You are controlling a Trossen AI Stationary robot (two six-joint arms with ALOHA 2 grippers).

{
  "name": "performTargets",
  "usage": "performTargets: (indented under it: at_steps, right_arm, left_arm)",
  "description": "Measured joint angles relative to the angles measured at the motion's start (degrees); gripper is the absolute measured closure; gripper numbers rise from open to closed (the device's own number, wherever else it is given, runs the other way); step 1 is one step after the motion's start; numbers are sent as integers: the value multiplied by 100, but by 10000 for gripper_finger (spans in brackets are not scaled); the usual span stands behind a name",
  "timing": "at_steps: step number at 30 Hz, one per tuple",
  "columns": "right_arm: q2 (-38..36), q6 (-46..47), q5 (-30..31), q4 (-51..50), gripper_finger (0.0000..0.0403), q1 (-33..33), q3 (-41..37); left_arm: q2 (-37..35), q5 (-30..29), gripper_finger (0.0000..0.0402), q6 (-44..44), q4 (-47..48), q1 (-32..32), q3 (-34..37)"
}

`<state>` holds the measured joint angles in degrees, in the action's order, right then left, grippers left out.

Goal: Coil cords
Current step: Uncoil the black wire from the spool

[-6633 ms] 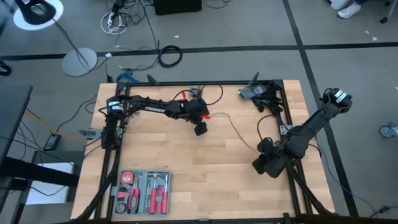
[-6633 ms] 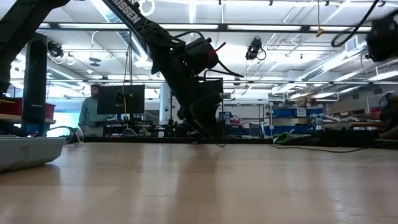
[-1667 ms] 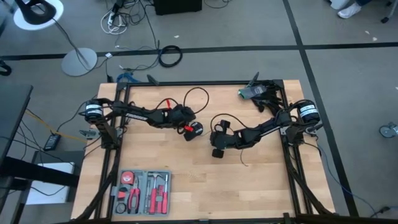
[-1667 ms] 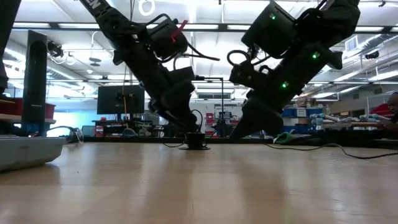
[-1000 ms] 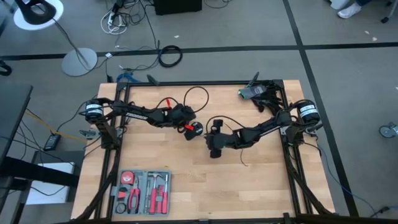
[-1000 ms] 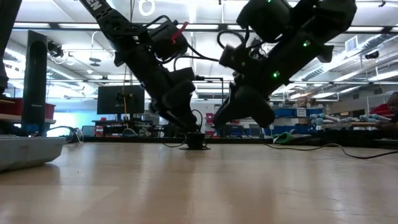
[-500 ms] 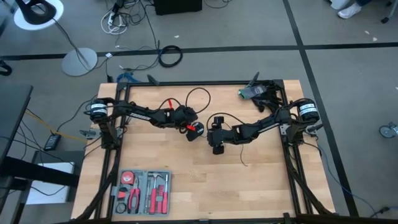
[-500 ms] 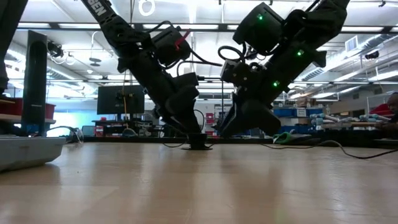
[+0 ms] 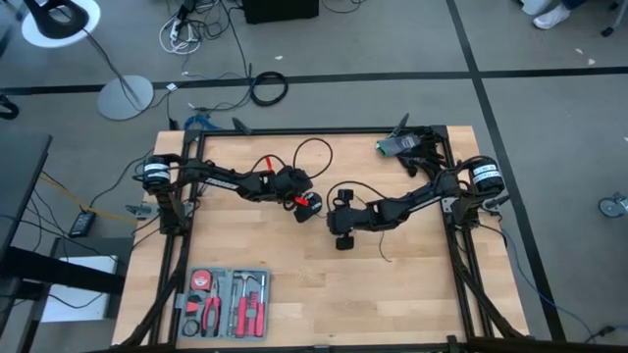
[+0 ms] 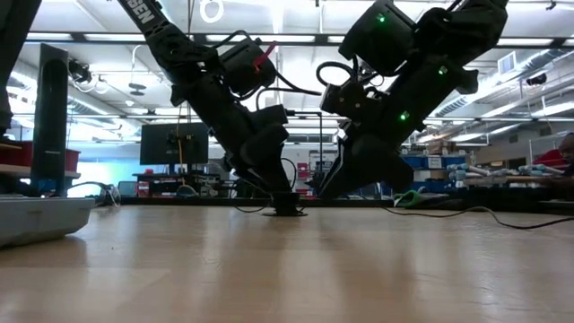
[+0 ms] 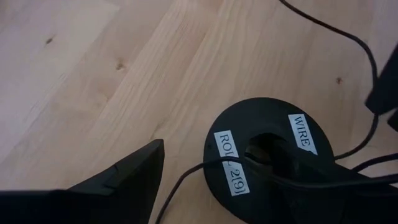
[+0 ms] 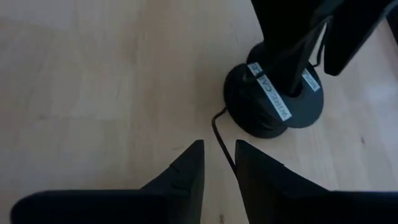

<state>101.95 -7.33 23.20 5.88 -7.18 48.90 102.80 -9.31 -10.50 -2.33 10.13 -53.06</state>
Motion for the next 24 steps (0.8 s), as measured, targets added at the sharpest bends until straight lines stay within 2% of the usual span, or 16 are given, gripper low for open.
performTargets:
  at_steps: [7, 11, 15, 19, 24]
  right_arm:
    - [0, -64, 232, -300, 318, 108, 0]
    - [0, 210, 314, -873, 344, 175, -2]
    - [-32, 1127, 250, -1368, 394, 96, -3]
    - [-205, 2098, 290, -2075, 399, -245, -2]
    - [-692, 3430, 327, -3266, 401, -978, -2]
  left_arm:
    - [0, 1, 101, 2, 26, 0, -2]
    - [0, -1, 101, 0, 31, 0, -2]
    - [1, -1, 101, -2, 37, 0, -4]
    - [2, -9, 101, -4, 39, 4, -2]
    - [2, -10, 101, -18, 63, 51, -2]
